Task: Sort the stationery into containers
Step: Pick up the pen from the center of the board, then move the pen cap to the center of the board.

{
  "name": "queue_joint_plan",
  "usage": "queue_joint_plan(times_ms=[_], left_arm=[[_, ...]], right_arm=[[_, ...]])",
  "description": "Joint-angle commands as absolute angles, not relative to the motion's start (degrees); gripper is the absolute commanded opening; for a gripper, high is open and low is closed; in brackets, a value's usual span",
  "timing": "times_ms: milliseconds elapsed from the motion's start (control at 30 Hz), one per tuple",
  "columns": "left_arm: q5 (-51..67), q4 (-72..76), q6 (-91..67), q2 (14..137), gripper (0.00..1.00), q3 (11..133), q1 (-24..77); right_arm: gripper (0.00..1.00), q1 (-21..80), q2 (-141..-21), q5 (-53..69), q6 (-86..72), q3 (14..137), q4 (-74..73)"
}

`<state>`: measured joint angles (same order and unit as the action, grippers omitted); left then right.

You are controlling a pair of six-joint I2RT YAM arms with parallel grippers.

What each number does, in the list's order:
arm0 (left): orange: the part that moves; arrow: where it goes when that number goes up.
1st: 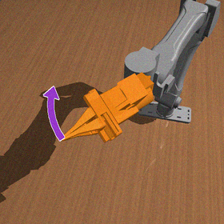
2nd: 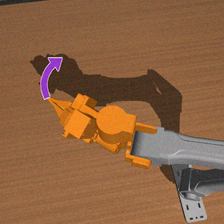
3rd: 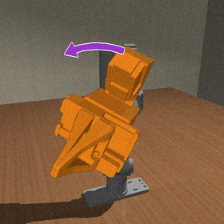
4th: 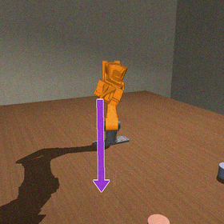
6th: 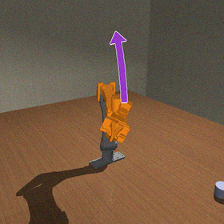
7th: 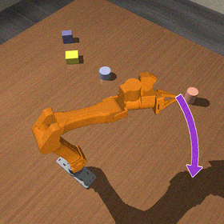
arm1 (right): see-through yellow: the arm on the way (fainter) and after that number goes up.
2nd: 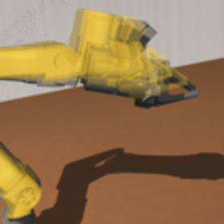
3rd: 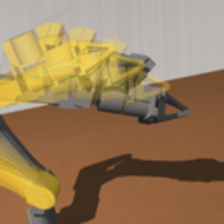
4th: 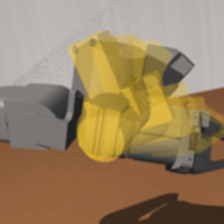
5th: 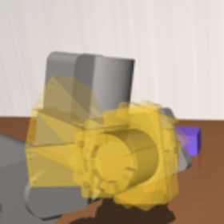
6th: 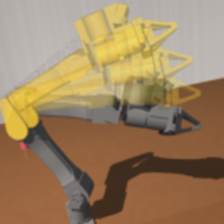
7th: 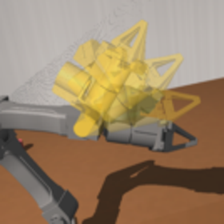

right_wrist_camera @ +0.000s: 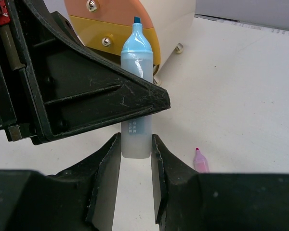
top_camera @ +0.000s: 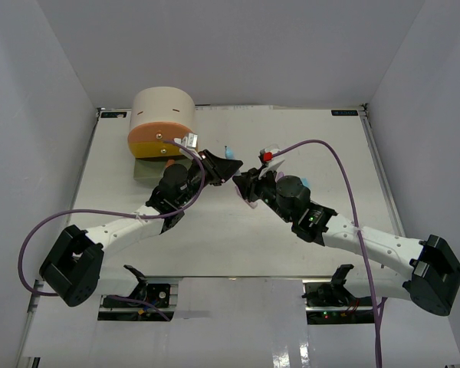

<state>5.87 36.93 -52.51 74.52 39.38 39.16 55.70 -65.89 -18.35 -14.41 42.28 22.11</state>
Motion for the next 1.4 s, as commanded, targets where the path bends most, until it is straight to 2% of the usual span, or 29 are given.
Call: queue_joint_plan(times_ms=[0,67,200,267,367,400,467,500,667,700,767,900,1000,1100,1267,1367], left_arm=[[6.86,38.23,-52.47,74.18,0.25,40.96,39.46],[6.77,38.49,-52.30,74.09,0.13,40.96,39.46],[7.20,38.93,-51.95,74.18,0.03,40.96,39.46],[7.47,39.46,-51.42,74.18,0.00,40.70,39.46],[8.26,40.16,-50.10,74.00,0.00,40.08,39.46],[8.44,39.90,-49.58,73.83,0.00,39.90,39.38],[8.87,39.29,-47.64,73.13,0.00,39.64,39.29],[9.14,38.85,-46.77,72.86,0.00,39.29,38.94],[11.33,35.52,-39.65,70.93,0.00,38.06,36.75],[12.12,34.81,-38.51,70.32,0.00,37.97,36.13],[16.32,32.18,-35.70,69.35,0.00,38.14,33.77],[27.14,28.92,-31.74,68.12,0.00,38.41,27.79],[32.94,22.87,-25.35,66.80,0.00,39.81,24.79],[35.50,15.75,-18.23,66.18,0.00,41.31,24.43],[43.32,9.94,-13.89,65.74,0.00,41.83,24.43],[43.69,5.56,-11.08,65.39,0.00,42.71,24.43]], right_arm=[[0.08,56.25,-65.30,-19.60,-14.50,42.54,26.72],[0.08,56.16,-65.39,-19.34,-14.59,42.36,26.54],[0.08,56.16,-65.30,-18.81,-15.03,41.84,25.93],[0.13,56.16,-65.13,-18.46,-15.38,41.75,25.14],[0.34,56.16,-64.08,-18.11,-15.64,41.05,23.12],[0.47,56.16,-63.72,-18.02,-16.08,40.87,21.55],[0.61,56.16,-62.23,-18.63,-16.00,39.99,19.52],[0.72,56.08,-61.62,-19.24,-16.08,39.82,18.21],[0.90,55.37,-56.43,-21.62,-16.70,36.92,9.50],[0.98,55.28,-55.64,-22.23,-16.79,36.57,8.19],[0.90,53.89,-53.53,-25.21,-16.87,35.78,4.32],[0.90,49.67,-50.72,-25.84,-16.17,35.33,0.09],[0.90,40.11,-50.62,-21.29,-17.75,36.20,-5.07],[0.90,28.16,-54.73,-17.14,-18.19,39.09,-9.21],[0.93,20.84,-63.88,-13.80,-17.49,44.56,-12.48],[0.97,17.06,-69.07,-12.31,-17.93,45.17,-11.95]])
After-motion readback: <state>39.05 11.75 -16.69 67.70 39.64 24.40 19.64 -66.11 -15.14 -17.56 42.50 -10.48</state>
